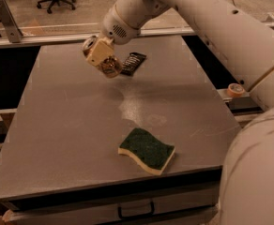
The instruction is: Knock orange can over
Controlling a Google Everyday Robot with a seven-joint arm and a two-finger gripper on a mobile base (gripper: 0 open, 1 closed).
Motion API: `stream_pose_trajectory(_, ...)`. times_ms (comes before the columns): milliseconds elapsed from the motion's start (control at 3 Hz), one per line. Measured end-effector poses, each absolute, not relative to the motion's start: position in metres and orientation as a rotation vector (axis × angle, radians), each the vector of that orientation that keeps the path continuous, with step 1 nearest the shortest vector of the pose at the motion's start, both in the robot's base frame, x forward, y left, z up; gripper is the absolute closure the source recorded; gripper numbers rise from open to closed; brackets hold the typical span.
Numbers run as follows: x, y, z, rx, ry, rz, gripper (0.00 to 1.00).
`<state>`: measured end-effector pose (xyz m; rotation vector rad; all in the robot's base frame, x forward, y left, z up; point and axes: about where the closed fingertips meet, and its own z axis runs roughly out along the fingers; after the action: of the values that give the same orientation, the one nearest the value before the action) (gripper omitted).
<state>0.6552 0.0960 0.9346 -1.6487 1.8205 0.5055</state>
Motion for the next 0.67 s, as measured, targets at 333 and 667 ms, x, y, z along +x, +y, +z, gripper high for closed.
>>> stream_pose_trajectory(333,0.651,0.076,0.920,-1.786,1.883,0.359,1.00)
stream_pose_trajectory(667,0.645,0.076,0.904,-1.919,1.912,0.250,0.82)
